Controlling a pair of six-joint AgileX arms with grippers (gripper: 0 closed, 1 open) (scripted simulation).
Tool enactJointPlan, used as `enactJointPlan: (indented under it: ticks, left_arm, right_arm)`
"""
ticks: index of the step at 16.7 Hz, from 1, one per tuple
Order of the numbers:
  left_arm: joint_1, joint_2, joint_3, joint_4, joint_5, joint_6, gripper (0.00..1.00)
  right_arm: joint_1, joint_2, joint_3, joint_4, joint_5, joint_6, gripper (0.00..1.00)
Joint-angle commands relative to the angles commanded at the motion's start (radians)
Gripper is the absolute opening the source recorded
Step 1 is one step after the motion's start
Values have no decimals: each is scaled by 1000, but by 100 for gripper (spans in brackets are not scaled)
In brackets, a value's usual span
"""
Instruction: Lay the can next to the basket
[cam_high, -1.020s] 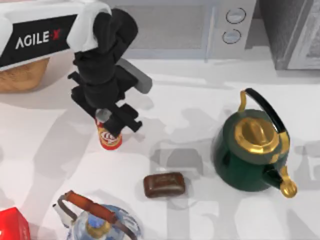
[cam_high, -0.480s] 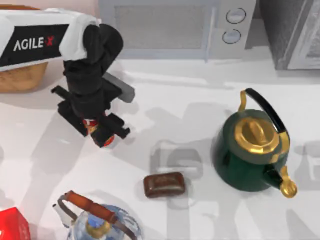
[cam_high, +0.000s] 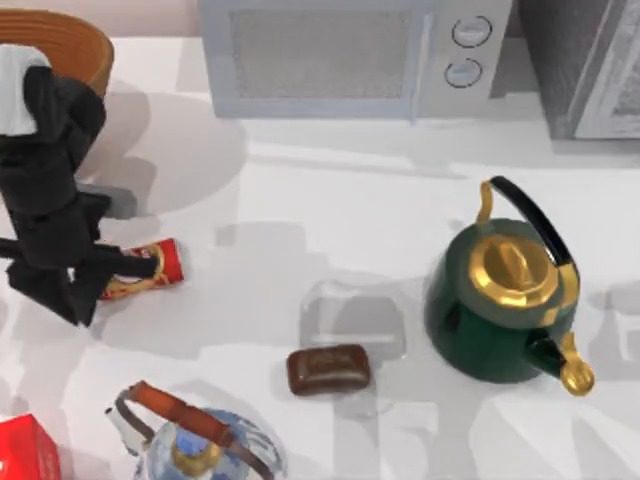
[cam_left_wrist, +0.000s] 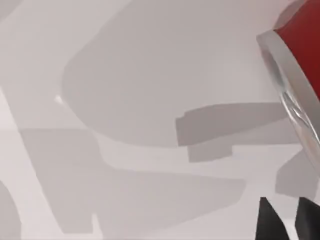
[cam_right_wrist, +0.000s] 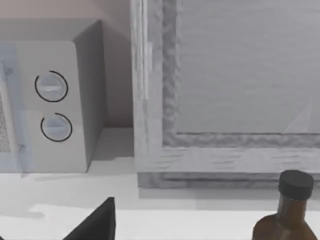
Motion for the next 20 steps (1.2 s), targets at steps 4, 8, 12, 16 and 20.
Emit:
enactJointPlan:
  ticks: [4, 8, 12, 16, 20]
  left_arm:
    - [162, -142, 57, -8, 1, 1, 0]
    - [184, -163, 78, 5, -5, 8, 0]
    - [183, -176, 69, -15, -3, 22, 0]
    - [188, -182, 42, -62, -2, 50, 0]
    - [189, -168, 34, -46, -10, 42, 0]
  right_arm:
    - [0, 0, 0, 0, 0, 0, 100]
    - [0, 0, 0, 0, 0, 0, 100]
    - [0, 0, 0, 0, 0, 0, 100]
    - [0, 0, 0, 0, 0, 0, 100]
    - [0, 0, 0, 0, 0, 0, 100]
